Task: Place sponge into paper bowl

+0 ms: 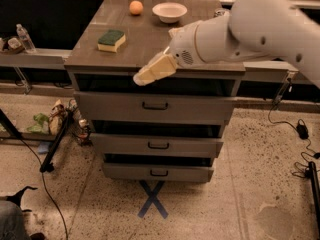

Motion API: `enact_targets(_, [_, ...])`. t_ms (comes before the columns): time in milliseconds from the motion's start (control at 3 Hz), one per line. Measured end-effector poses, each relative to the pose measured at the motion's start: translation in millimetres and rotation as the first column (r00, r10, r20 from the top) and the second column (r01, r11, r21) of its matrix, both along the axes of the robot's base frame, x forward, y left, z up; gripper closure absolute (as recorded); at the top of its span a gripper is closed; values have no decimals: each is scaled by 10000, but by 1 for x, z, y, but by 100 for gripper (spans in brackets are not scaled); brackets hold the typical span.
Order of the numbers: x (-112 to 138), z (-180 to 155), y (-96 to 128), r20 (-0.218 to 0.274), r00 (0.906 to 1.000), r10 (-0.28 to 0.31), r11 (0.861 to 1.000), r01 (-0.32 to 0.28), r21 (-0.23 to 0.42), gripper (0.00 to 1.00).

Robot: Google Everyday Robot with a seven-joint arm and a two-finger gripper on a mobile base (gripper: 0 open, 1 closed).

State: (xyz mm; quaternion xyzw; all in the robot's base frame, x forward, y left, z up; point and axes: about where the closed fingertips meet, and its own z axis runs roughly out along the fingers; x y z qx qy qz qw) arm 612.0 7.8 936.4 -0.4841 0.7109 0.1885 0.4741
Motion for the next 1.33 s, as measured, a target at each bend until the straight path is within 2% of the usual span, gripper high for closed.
enact_targets(333, [38,-9,28,486,9965,-674,9952,637,741,0])
enact_targets(667, [71,-2,48,1135,9806,-1598,9777,1413,1552,0])
enact_targets(1333, [77,-8,56,1065,9754,-1932,9698,1734,1715,0])
